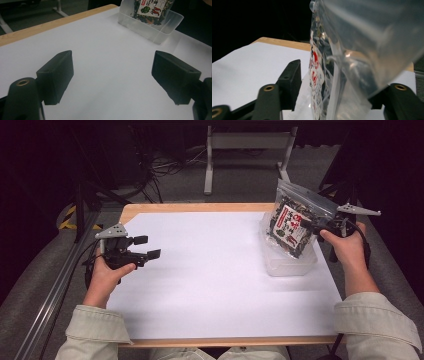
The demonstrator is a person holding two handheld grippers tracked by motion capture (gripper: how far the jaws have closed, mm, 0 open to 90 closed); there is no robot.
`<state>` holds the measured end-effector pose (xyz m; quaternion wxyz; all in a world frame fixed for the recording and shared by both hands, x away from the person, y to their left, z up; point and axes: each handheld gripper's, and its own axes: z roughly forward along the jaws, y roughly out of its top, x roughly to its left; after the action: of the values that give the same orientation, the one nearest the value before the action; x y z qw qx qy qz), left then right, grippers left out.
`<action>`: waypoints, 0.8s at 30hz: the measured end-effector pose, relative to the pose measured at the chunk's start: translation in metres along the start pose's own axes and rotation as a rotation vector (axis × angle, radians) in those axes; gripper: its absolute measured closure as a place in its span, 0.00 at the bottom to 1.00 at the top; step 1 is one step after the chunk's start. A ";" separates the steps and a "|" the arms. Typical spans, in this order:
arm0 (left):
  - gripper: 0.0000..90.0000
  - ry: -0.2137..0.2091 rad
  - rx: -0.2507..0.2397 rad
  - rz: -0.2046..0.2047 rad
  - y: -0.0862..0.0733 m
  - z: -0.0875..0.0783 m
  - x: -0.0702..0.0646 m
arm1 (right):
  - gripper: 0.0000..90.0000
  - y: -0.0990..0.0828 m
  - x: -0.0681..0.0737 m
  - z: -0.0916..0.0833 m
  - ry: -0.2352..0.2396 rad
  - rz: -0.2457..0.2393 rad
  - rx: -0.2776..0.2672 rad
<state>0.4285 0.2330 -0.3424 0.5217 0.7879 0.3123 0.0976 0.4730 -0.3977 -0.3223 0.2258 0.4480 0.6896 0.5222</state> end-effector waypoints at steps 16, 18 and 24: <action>0.21 0.026 -0.004 -0.019 -0.014 -0.010 -0.007 | 0.26 0.047 0.010 -0.029 -0.048 -0.094 -0.128; 0.21 0.030 0.001 -0.009 -0.017 -0.012 -0.009 | 0.26 0.055 0.015 -0.032 -0.044 -0.116 -0.139; 0.21 0.028 -0.010 -0.024 -0.025 -0.015 -0.015 | 0.26 0.075 0.040 -0.042 -0.016 -0.187 -0.199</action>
<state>0.3999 0.2420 -0.3555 0.5225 0.7799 0.3284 0.1041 0.4494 -0.3815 -0.2323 0.3225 0.3614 0.6714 0.5610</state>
